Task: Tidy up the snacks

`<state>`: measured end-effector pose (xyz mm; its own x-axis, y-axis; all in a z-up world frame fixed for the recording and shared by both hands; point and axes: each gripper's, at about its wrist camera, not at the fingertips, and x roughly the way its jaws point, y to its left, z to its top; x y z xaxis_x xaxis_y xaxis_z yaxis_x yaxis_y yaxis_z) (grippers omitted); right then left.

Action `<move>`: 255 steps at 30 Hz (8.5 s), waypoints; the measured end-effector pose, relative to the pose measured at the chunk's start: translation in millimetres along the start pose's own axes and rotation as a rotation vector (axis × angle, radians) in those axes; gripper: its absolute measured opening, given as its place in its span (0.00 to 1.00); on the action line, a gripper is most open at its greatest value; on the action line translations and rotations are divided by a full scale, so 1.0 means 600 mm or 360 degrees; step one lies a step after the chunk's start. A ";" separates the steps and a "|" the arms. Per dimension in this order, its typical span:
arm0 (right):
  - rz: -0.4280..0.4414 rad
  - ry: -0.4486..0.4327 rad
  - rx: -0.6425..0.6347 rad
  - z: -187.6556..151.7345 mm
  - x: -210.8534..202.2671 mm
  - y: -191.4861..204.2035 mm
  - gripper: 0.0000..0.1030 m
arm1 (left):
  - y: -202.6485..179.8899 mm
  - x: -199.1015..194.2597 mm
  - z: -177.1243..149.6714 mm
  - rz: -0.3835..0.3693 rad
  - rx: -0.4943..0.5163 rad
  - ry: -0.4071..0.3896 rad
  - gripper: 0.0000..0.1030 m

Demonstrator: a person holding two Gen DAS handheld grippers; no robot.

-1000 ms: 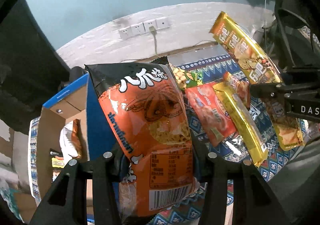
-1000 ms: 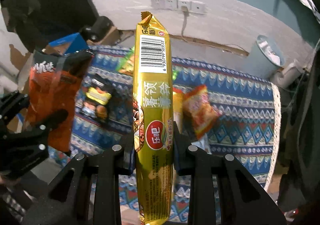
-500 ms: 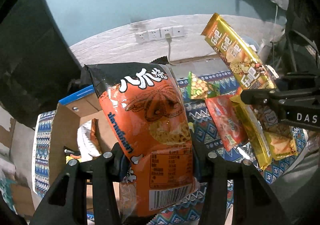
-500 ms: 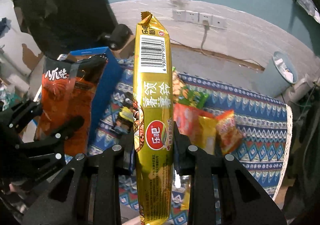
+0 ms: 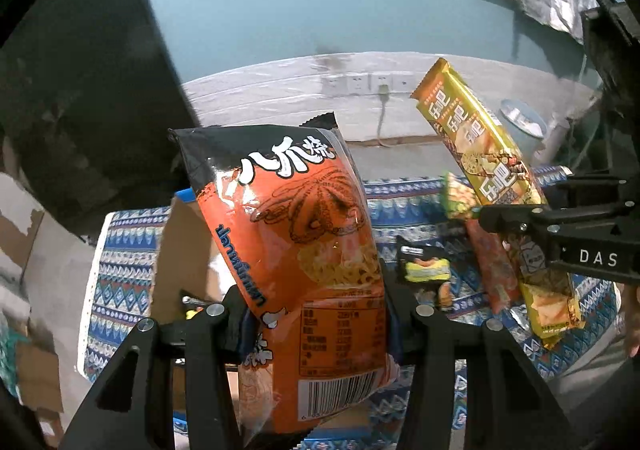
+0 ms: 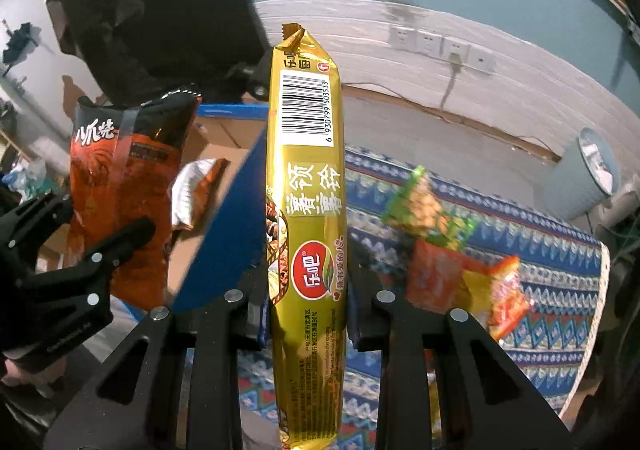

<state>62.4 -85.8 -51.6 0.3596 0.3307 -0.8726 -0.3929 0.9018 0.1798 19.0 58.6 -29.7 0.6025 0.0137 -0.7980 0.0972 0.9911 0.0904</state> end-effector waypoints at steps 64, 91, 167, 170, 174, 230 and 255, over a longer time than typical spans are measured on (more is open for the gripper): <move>-0.0079 0.0152 0.0015 -0.012 0.052 0.002 0.71 | 0.001 0.049 -0.026 -0.0053 -0.0053 0.0203 0.79; -0.0283 0.0216 0.0366 -0.144 0.038 -0.251 0.73 | -0.183 0.156 -0.011 -0.0135 0.0099 0.0441 0.79; -0.0232 0.0191 0.0287 -0.166 0.067 -0.244 0.30 | -0.250 0.158 -0.039 -0.0083 0.0250 0.0351 0.59; -0.0220 0.0154 0.0272 -0.162 0.050 -0.232 0.30 | -0.247 0.143 -0.032 -0.0071 0.0263 0.0305 0.59; -0.0227 0.0111 0.0239 -0.151 0.027 -0.220 0.30 | -0.234 0.130 -0.023 -0.0061 0.0264 0.0264 0.59; 0.0200 -0.0177 -0.0232 0.053 -0.056 0.165 0.30 | 0.100 -0.049 -0.036 0.0207 -0.0147 -0.0074 0.59; 0.0232 0.0250 -0.0231 0.055 0.139 0.227 0.38 | 0.181 0.056 -0.092 0.0276 -0.0277 0.0196 0.62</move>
<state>67.1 73.8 -85.0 0.1585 0.3968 -0.9041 -0.5523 0.7947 0.2520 5.9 173.9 -79.9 0.4965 0.1908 -0.8468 -0.1432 0.9802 0.1368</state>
